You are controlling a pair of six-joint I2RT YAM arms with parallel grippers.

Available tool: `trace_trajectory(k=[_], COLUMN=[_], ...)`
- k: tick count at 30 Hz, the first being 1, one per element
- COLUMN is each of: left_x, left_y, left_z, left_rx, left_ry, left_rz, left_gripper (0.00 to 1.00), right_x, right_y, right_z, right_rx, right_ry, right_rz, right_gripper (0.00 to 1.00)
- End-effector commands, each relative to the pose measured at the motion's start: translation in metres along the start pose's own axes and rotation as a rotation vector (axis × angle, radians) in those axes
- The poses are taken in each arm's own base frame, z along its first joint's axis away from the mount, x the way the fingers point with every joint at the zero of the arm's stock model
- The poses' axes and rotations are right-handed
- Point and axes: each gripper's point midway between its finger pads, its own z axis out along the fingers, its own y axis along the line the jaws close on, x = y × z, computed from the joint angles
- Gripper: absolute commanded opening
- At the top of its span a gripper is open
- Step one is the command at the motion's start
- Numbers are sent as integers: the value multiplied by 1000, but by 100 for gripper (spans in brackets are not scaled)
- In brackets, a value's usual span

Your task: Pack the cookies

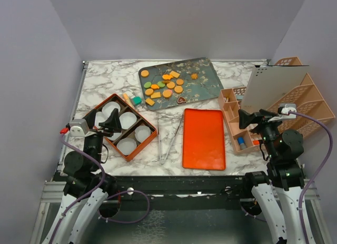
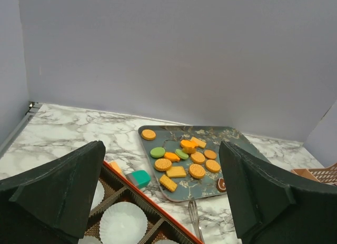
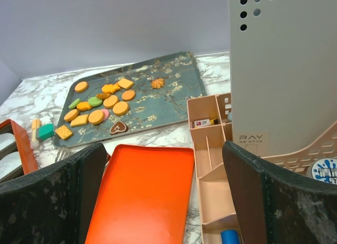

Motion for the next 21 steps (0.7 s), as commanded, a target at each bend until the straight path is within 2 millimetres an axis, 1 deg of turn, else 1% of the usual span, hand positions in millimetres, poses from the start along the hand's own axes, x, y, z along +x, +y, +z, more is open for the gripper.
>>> trace_trajectory(k=[1,6,9,16,21], left_x=[-11,-11,-12,-14,-4], left_y=[-1,-2,-2,-3,-1], left_z=[-1,-2,-3,-5,-11], left_rx=[7,13,14,17,3], left_ry=[-34,-34,-39,-34,29], left_rz=[0,-1,-5,-33,-39], left_gripper=[99,99,99,99,99], right_x=[-14,-11,-6,22,47], right_y=[9,13,21,36,43], right_z=[-2,3,9,32,50], right_rx=[-45,-66,-113,-209,-261], right_ry=[-52,-40,-23,88,174], right_rz=[5,25,29,80,108], right_gripper=[100,100,100,100,100])
